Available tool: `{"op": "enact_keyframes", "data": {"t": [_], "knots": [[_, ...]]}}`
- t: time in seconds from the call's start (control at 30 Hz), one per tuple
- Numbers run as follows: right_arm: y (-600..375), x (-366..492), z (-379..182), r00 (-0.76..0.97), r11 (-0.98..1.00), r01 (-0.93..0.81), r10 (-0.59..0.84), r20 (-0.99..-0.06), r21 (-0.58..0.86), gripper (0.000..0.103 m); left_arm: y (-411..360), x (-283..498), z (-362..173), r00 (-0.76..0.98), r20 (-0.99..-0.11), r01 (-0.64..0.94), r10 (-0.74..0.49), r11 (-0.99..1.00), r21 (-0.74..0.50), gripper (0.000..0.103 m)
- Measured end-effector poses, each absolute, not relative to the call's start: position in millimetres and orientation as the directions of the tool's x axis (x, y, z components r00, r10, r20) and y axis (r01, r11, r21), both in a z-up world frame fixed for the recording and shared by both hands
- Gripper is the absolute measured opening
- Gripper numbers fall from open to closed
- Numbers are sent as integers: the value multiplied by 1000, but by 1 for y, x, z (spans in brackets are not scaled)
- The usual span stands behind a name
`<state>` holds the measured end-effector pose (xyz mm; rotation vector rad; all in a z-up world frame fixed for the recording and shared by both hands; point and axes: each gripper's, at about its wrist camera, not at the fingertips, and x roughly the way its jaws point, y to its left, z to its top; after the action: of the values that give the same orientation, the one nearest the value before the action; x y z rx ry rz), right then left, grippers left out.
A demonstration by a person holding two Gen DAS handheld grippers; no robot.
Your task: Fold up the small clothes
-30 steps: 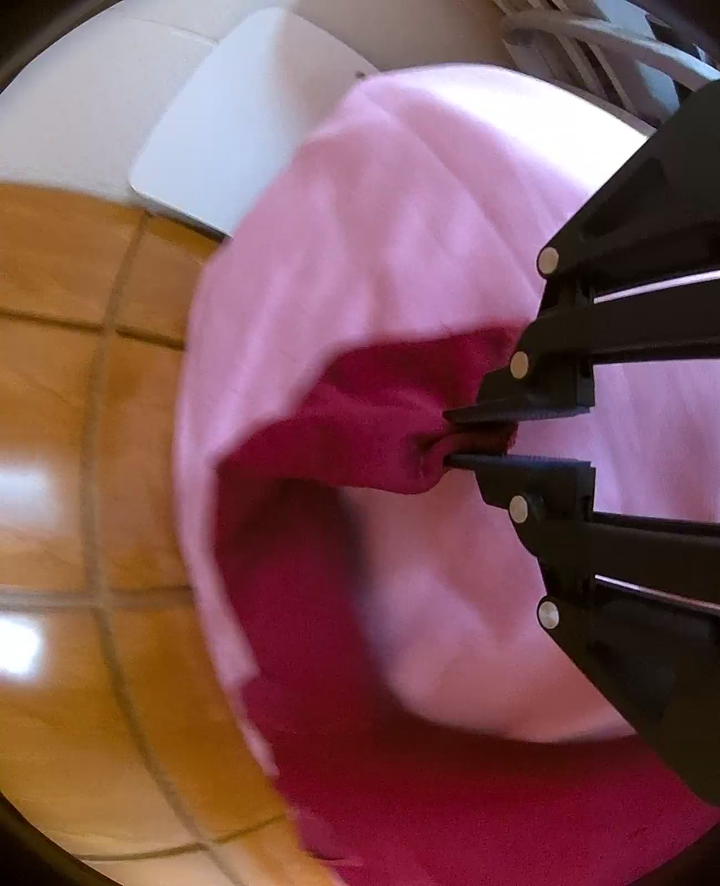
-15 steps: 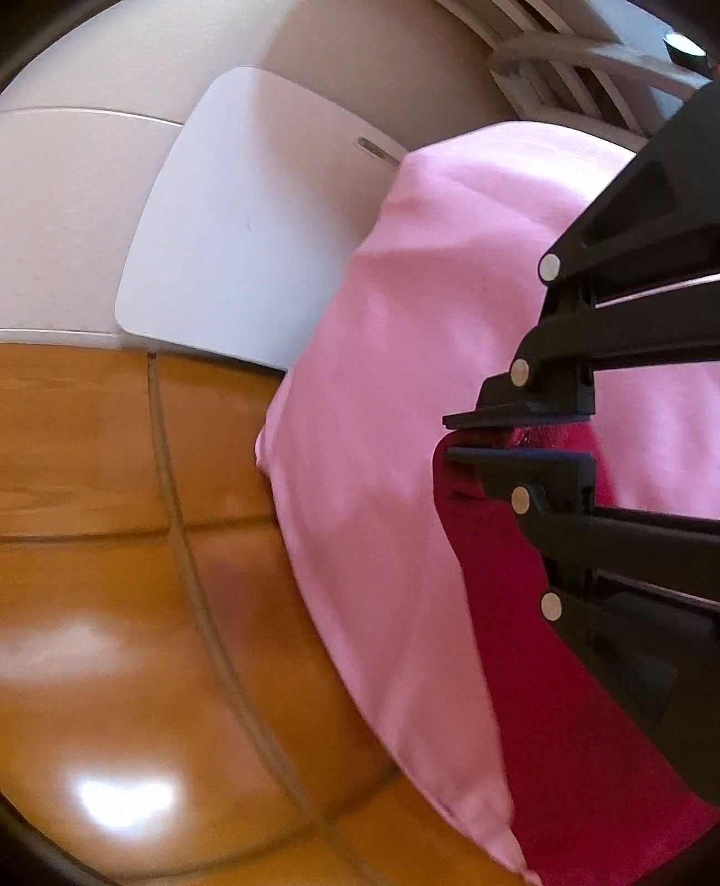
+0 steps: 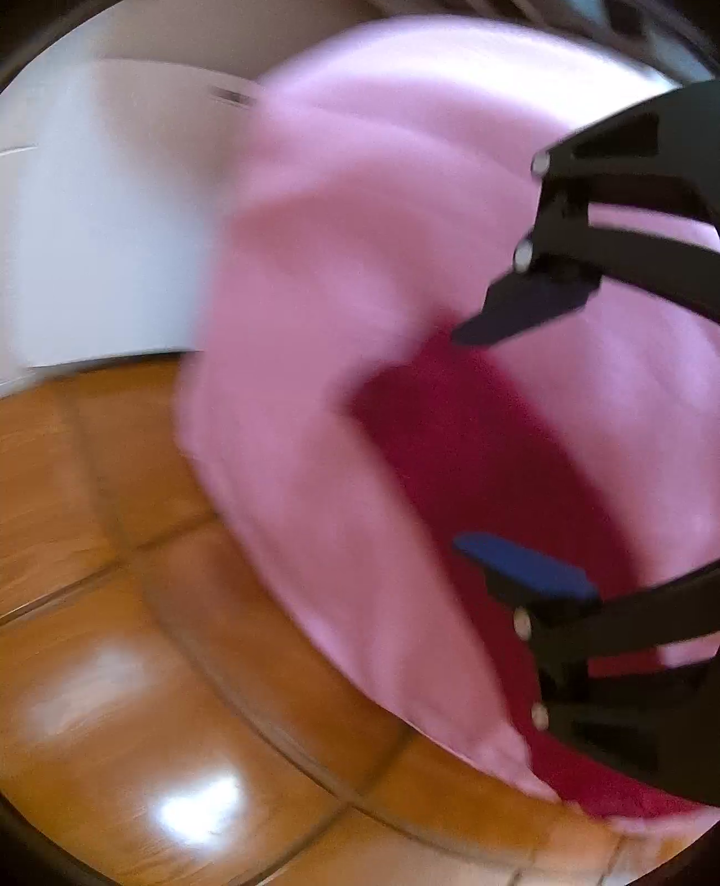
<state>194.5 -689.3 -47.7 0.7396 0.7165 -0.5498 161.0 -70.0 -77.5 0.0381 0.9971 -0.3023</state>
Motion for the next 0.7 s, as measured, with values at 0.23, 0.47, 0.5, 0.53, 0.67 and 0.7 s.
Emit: {"op": "enact_keyframes", "data": {"t": [0.23, 0.47, 0.5, 0.53, 0.67, 0.7], "knots": [[-674, 220, -83, 580, 610, 698, -174, -796, 375, 7, -53, 145, -61, 521, -818, 252, -244, 960, -126, 21], [-673, 218, -71, 469, 654, 738, -322, -823, 164, 47, 16, 123, -46, 563, -803, 101, -196, 981, -168, 21], [-670, 208, -66, 500, 657, 727, -307, -810, 199, 53, 27, 121, -45, 566, -802, 79, -188, 981, -174, 21], [-665, 201, -62, 529, 671, 706, -288, -799, 226, 53, 37, 118, -45, 571, -802, 58, -177, 983, -176, 21], [-610, 177, -52, 601, 811, 512, -105, -793, 281, 57, 81, 109, -53, 552, -809, -22, -203, 966, -258, 34], [-587, 166, -53, 610, 840, 435, -10, -792, 325, 57, 87, 106, -55, 550, -806, -34, -218, 959, -282, 47]]}}
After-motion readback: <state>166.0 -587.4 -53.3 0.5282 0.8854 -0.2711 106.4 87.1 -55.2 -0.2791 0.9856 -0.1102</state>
